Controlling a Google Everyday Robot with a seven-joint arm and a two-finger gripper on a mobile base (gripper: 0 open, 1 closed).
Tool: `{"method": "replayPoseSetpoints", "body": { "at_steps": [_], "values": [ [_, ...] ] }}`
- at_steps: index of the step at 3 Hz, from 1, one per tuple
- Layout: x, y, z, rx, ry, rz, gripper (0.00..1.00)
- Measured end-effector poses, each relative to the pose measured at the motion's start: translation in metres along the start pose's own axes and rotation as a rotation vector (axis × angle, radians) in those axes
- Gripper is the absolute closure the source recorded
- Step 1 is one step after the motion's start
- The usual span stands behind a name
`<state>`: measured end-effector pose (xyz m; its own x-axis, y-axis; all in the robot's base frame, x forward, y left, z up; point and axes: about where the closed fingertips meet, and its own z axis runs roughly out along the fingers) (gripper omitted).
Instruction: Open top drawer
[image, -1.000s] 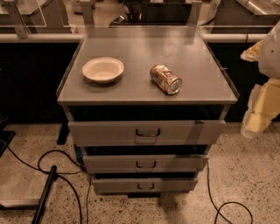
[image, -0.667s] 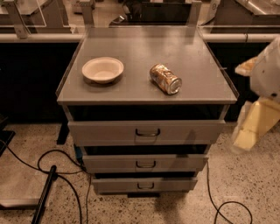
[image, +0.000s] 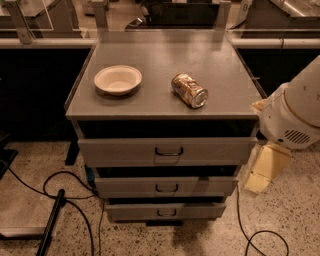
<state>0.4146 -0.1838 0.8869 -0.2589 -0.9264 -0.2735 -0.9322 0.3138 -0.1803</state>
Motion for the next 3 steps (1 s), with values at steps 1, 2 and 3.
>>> {"method": "replayPoseSetpoints", "body": {
  "at_steps": [1,2,3],
  "values": [
    [-0.002,0.003,0.017,-0.012,-0.007,0.020,0.00],
    [-0.005,-0.005,0.058,-0.006,-0.002,0.041,0.00],
    [-0.006,-0.020,0.084,0.014,-0.010,0.052,0.00]
  ]
}}
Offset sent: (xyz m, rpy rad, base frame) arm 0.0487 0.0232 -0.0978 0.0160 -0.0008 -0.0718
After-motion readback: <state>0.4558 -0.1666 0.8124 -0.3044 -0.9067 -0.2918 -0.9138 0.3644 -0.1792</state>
